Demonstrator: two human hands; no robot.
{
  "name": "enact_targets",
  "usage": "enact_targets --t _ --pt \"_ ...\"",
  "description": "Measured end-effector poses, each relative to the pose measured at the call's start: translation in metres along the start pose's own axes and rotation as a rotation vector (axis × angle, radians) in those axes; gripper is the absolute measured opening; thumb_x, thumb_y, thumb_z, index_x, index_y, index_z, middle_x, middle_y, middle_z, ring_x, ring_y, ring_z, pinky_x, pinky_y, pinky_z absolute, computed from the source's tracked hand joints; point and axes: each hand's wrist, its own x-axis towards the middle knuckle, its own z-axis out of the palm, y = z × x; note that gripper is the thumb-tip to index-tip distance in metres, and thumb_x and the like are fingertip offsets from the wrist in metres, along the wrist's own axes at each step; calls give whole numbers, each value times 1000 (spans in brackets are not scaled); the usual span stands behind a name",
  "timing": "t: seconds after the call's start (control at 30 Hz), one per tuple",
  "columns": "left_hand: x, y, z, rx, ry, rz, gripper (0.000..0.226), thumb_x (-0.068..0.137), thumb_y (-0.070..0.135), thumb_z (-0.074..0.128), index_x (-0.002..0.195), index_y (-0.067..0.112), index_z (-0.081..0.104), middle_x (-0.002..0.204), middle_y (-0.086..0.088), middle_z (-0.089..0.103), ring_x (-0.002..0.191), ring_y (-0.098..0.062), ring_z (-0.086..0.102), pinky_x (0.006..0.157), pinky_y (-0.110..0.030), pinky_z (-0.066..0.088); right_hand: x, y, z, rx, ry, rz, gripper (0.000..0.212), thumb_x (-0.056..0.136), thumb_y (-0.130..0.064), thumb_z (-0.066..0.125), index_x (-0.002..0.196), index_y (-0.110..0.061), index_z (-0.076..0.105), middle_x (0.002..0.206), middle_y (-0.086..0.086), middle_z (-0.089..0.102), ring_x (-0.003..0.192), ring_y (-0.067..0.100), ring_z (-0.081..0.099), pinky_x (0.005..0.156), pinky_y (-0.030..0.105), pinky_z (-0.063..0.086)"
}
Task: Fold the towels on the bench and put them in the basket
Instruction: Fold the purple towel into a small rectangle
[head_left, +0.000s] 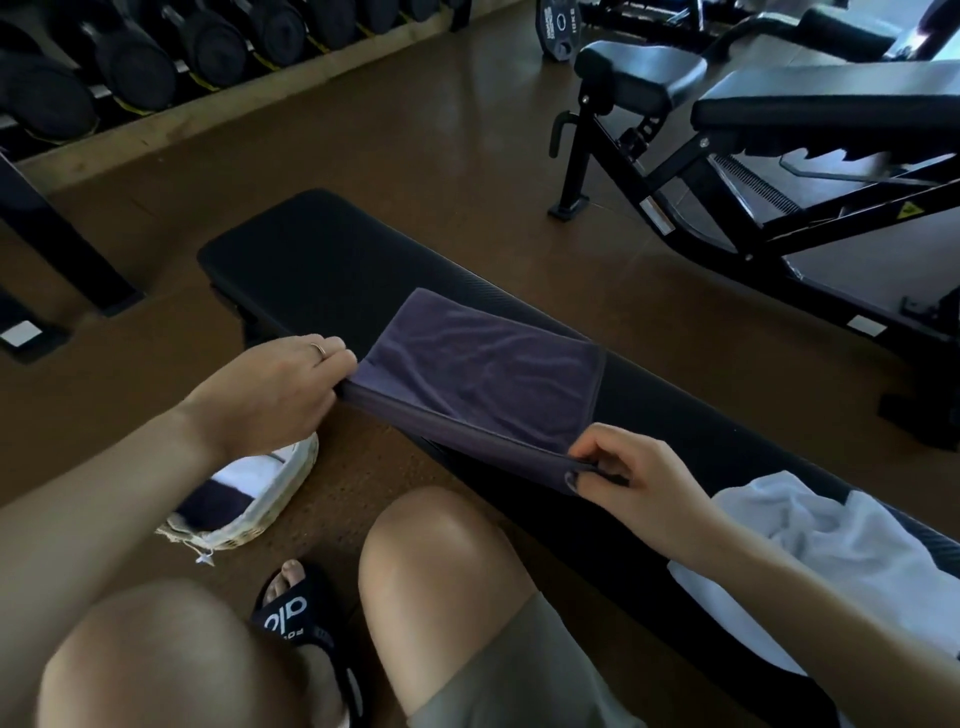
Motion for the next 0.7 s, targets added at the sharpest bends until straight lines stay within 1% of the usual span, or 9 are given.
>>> enact_targets --t 0.07,0.17,0.23,0.3,0.37,0.4,0.5,0.57,0.7 --pt "-3 2 -7 -113 -3 -105 19 94 12 39 95 21 55 88 4 55 66 -12 53 58 -19 39 -4 0 2 6 -10 7 21 94 -8 70 100 -28 67 97 -16 69 92 11 70 76 23 56" --pt "3 6 -5 -314 -1 -259 20 99 10 43 103 27 52 96 8 53 74 -9 57 65 -22 44 0 -1 -1 -49 23 9 26 96 -8 67 102 -33 63 98 -17 67 91 4 69 74 19 53" --pt "13 6 2 -417 24 -343 23 101 9 42 107 27 55 99 8 55 84 -8 57 73 -24 46 13 2 -4 -15 81 86 20 97 -11 66 102 -30 64 97 -10 68 88 6 68 77 26 54" --pt "25 2 11 -473 92 -400 24 102 10 44 109 28 57 101 7 58 91 -7 57 78 -26 47 29 7 -9 68 154 205 15 98 -13 66 101 -27 67 96 -4 71 88 13 69 83 40 58" --pt "40 -1 18 -546 175 -469 20 103 12 47 113 27 57 102 6 61 93 -6 57 78 -22 45 46 11 -12 171 218 297 13 99 -13 65 99 -25 69 95 1 73 92 24 71 89 53 59" --pt "48 -2 21 -587 217 -507 18 104 13 49 115 25 56 101 5 61 92 -4 58 76 -19 43 54 13 -13 236 242 338 13 99 -12 64 100 -24 70 95 3 74 94 27 72 90 54 59" --pt "74 -5 32 -662 305 -616 15 105 16 53 119 18 57 102 3 62 88 1 57 70 -12 40 73 15 -16 417 294 465 14 103 -8 59 110 -17 66 104 9 74 97 26 73 83 42 63" --pt "92 -10 41 -695 334 -674 15 104 19 55 119 18 58 103 3 63 87 -1 58 69 -10 39 83 18 -18 451 320 518 14 104 -8 56 115 -15 63 107 8 73 97 23 73 78 36 63" --pt "118 -21 66 -758 334 -760 13 103 22 57 115 20 62 105 2 65 94 -8 60 69 -13 40 98 34 -16 380 356 555 14 106 -13 55 116 -20 63 108 4 72 96 20 73 78 39 64"
